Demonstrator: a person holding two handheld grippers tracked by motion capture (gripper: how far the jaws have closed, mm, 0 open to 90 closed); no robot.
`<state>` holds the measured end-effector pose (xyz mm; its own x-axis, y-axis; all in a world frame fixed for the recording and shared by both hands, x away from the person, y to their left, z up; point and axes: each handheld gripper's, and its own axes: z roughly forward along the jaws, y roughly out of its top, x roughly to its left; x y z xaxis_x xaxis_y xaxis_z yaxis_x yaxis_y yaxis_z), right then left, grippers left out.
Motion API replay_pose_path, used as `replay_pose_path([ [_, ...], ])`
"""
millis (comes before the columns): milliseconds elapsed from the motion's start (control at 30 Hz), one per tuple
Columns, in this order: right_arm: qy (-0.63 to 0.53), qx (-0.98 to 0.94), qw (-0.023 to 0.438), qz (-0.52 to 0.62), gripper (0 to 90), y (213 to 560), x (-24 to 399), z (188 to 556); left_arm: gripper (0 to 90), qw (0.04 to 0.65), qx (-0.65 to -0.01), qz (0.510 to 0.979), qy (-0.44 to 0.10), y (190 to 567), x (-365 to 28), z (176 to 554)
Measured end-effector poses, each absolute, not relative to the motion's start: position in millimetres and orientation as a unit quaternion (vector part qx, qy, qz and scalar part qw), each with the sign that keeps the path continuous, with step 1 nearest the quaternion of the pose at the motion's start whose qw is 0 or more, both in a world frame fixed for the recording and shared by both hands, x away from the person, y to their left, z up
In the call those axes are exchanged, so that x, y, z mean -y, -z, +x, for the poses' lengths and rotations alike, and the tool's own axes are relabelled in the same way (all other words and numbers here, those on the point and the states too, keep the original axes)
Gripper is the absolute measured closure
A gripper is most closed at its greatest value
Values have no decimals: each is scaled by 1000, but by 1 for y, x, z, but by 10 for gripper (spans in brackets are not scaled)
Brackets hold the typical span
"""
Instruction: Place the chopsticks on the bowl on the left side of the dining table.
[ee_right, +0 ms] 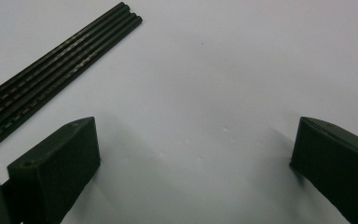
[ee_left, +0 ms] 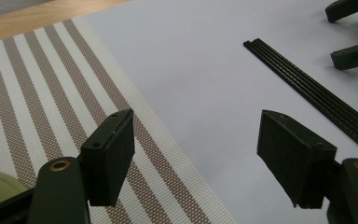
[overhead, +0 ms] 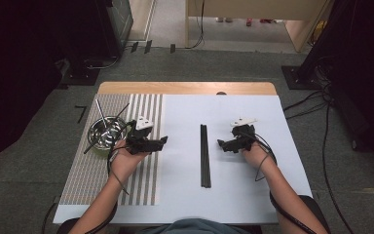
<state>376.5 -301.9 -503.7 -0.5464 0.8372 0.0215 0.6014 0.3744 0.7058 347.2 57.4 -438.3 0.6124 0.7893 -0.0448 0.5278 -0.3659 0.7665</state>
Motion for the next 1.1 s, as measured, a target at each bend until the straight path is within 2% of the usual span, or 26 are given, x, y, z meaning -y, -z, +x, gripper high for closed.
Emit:
replay_pose_path([
  [433, -341, -811, 173, 444, 6, 504, 302, 377, 264, 386, -404, 811, -172, 443, -46, 346],
  [767, -341, -811, 173, 443, 6, 504, 302, 377, 262, 388, -390, 821, -152, 447, -36, 343],
  [867, -341, -811, 173, 443, 6, 504, 302, 377, 237, 389, -391, 821, -147, 449, -33, 343],
  [1100, -341, -811, 173, 443, 6, 504, 302, 377, 242, 380, -360, 838, -156, 458, -26, 339],
])
